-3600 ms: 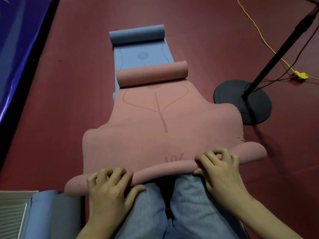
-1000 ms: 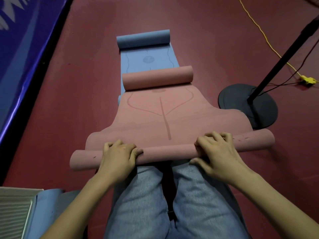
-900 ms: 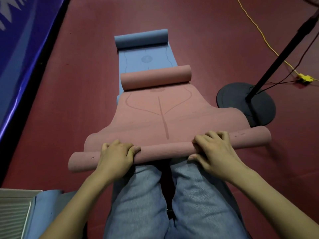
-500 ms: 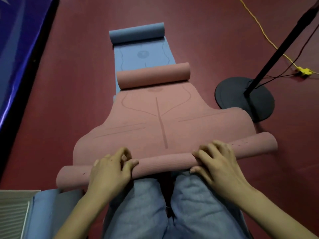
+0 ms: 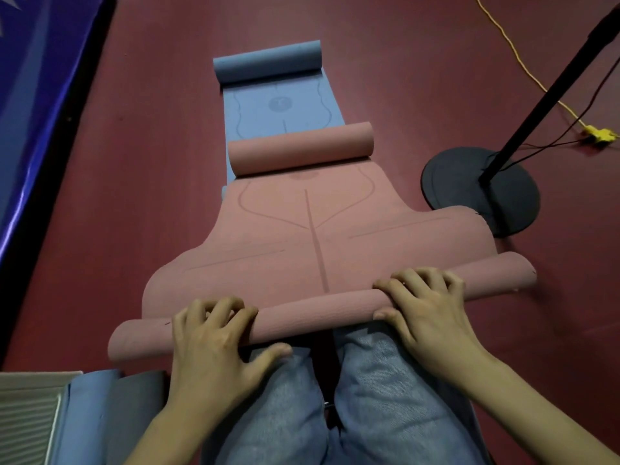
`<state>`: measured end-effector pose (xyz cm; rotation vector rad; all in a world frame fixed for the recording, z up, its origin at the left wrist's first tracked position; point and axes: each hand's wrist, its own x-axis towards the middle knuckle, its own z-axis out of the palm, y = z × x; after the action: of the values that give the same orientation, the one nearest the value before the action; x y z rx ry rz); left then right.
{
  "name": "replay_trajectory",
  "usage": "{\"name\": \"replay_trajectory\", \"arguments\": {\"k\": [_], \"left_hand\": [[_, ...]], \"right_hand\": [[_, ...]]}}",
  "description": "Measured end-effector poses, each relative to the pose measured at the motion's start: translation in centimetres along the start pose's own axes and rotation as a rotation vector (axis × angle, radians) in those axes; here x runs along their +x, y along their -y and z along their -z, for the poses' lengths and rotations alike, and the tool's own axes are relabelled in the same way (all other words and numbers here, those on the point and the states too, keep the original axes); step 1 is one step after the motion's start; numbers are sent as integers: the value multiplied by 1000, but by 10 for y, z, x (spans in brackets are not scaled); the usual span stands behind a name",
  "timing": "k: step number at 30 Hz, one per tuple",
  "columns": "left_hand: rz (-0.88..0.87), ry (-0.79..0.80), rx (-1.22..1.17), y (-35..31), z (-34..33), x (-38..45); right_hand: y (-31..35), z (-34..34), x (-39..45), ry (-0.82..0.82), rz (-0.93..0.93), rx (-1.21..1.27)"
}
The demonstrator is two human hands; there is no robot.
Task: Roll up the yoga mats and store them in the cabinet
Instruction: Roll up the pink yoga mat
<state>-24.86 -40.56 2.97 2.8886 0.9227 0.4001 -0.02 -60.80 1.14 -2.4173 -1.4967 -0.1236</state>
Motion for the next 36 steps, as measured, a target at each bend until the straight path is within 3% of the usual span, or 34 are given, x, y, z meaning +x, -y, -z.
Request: {"name": "replay_trajectory", "arguments": {"k": [11, 19, 24, 29, 36], "left_hand": [[-51, 46, 2, 10, -5, 8], [-31, 105, 17, 14, -7, 23], [-28, 176, -90, 20, 6, 22], [15, 265, -165, 18, 7, 0], [87, 259, -242, 12, 10, 19]], "right_hand": [[3, 15, 14, 89, -32, 75], [-5, 20, 10, 134, 37, 152], [-6, 37, 7, 168, 96, 167], [-3, 36, -15, 163, 57, 248], [-2, 25, -13, 94, 63, 230]]}}
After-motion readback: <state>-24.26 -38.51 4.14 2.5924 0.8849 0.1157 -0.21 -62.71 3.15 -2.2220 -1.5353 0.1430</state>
